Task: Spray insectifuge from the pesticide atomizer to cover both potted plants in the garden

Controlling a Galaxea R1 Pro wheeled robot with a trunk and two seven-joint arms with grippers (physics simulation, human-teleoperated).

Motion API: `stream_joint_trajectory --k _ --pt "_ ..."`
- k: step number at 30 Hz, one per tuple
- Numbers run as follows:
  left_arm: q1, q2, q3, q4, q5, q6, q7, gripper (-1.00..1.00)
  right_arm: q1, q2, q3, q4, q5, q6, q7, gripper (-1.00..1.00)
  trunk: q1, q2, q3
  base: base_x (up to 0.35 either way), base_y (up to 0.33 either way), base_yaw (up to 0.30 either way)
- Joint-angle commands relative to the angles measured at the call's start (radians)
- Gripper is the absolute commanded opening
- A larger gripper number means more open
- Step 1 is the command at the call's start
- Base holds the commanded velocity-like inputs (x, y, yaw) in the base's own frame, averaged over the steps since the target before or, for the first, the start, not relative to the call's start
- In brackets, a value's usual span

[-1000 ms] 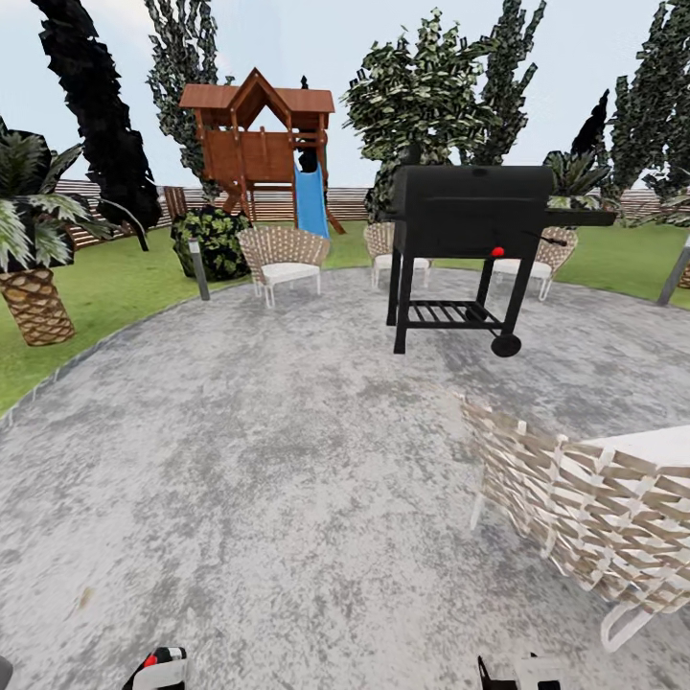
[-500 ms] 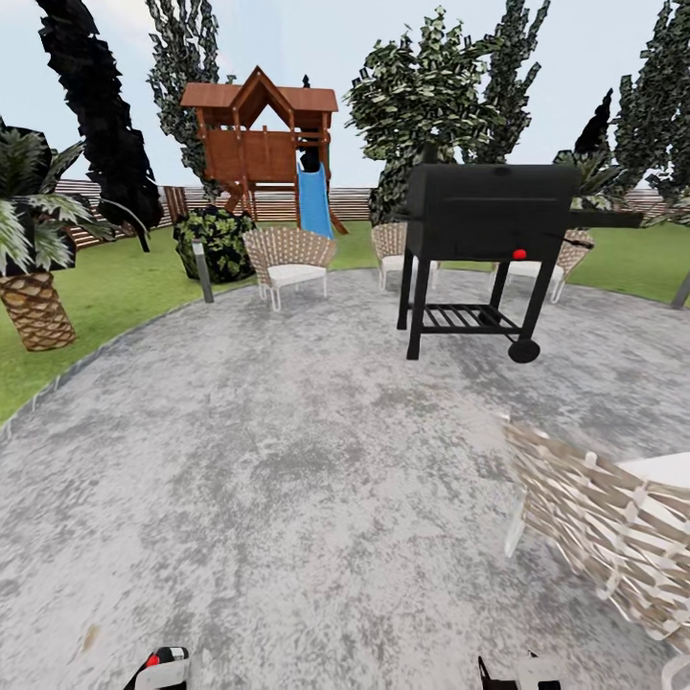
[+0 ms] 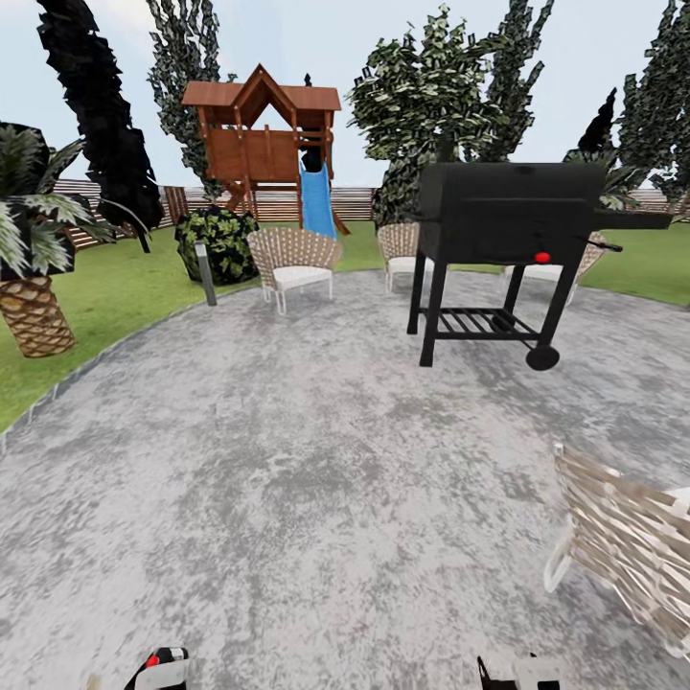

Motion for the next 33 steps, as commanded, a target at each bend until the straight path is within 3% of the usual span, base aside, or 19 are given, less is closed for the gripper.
stream_joint_trajectory --k 1,17,27,33 --pt "-0.001 0.0 -0.008 0.0 0.005 -0.003 0.006 -1.0 -0.001 0.0 0.0 0.001 0.01 -0.002 -0.009 1.0 0.0 0.0 -0.001 0.288 0.203 0.0" --pt "-0.001 -0.002 -0.008 0.001 0.005 -0.003 0.007 -1.0 -0.001 0.0 -0.001 0.001 0.007 -0.002 -0.009 1.0 0.0 0.0 -0.001 0.322 0.04 -0.005" --pt "-0.001 -0.002 -0.008 0.001 0.006 -0.003 0.007 -1.0 -0.001 0.0 0.0 0.001 0.008 -0.002 -0.008 1.0 0.0 0.0 -0.001 0.337 0.087 -0.219" --pt "-0.001 -0.002 -0.008 0.001 0.005 -0.003 0.007 -1.0 -0.001 0.0 -0.001 0.001 0.007 -0.002 -0.009 1.0 0.0 0.0 -0.001 0.337 0.123 -0.043"
